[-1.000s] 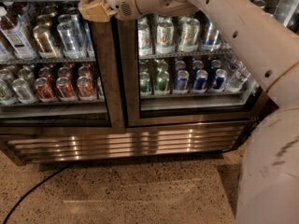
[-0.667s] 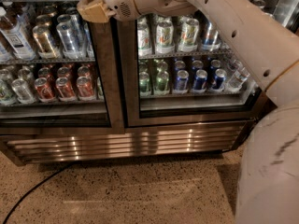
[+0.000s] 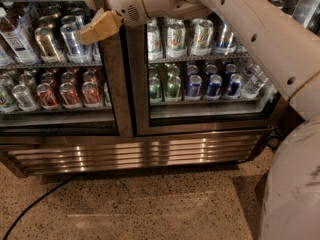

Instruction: Open left fridge door

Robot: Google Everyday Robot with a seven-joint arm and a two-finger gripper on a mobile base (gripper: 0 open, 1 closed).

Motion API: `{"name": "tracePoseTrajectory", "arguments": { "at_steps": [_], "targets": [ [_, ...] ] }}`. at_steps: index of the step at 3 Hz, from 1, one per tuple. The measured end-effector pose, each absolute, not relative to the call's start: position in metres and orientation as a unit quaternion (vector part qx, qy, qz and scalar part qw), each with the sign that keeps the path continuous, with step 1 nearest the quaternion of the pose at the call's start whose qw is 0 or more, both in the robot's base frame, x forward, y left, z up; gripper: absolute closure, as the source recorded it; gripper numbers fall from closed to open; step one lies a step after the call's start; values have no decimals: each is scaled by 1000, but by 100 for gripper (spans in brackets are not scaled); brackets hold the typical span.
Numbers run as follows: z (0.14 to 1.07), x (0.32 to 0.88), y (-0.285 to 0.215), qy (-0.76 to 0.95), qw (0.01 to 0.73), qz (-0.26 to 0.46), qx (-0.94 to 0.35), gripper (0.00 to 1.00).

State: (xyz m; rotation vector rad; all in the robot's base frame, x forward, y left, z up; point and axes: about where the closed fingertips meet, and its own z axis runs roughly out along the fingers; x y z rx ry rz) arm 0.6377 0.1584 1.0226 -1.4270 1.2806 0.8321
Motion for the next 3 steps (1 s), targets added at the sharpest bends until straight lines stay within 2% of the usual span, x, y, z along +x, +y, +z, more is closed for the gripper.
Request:
{"name": "tracePoseTrajectory", "arguments": {
  "at_steps": [3],
  "targets": [
    [1023,614,163,520,496,351,-600,0]
  ]
}}
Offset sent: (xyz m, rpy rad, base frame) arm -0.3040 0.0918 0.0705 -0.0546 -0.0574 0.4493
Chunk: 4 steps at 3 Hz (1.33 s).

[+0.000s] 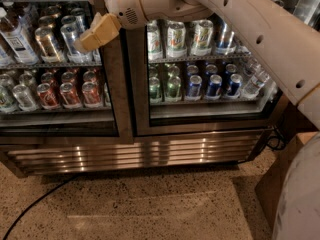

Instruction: Open left fridge door

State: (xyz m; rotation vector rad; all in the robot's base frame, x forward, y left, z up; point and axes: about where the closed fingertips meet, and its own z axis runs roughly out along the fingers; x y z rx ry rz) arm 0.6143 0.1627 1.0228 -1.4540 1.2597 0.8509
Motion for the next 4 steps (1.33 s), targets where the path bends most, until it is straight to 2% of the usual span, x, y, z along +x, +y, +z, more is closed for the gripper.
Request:
{"name": "tracePoseTrajectory", "arguments": {
  "at_steps": [1,3,4],
  "targets": [
    [1023,602,169,508,486,364,-611,19],
    [1024,598,159,508,486,364,-611,65],
    [1024,598,160,508,485,364,-611,62]
  ]
}}
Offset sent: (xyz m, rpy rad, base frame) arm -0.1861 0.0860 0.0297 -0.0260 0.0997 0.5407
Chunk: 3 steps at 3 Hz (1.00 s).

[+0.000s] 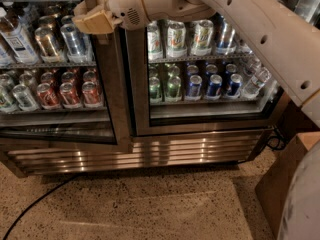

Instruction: Open left fridge door

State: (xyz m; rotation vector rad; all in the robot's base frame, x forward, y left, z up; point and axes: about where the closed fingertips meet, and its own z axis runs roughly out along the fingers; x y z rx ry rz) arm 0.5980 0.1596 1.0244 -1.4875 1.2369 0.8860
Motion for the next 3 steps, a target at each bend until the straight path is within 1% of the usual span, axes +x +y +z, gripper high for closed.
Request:
{"name": "tracePoseTrajectory", "arguments": {
  "at_steps": [1,2,3],
  "targets": [
    [1024,594,161,503,483,369,-614,39],
    [1030,570,163,485,478,381,-626,15],
    [1028,565,162,485,478,381,-626,0]
  ]
}}
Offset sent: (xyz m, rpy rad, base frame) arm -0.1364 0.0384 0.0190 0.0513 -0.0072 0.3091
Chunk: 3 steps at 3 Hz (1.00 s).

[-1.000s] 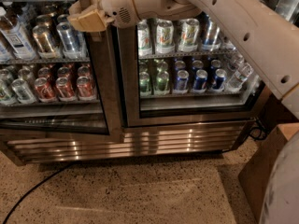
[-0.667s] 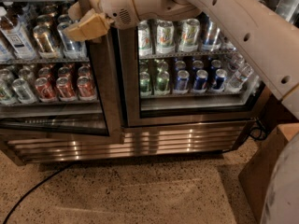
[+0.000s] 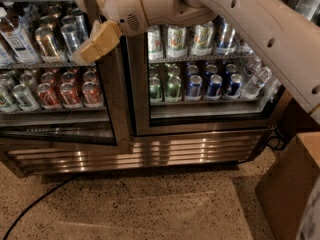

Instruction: Open left fridge door

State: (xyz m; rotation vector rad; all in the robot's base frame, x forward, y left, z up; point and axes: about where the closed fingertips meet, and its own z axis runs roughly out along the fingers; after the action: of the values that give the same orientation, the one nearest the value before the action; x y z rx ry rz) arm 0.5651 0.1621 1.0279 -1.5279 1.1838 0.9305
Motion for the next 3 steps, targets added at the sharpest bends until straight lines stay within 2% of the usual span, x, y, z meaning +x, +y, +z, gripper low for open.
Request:
{"name": "tracePoseTrajectory", "arguments": {
  "at_steps": [1,2,3],
  "targets": [
    [1028,565,162,485,478,381,-626,0],
    [1030,551,163,476,474,387,-632,19],
    [1030,549,161,475,474,387,-632,42]
  ]
}}
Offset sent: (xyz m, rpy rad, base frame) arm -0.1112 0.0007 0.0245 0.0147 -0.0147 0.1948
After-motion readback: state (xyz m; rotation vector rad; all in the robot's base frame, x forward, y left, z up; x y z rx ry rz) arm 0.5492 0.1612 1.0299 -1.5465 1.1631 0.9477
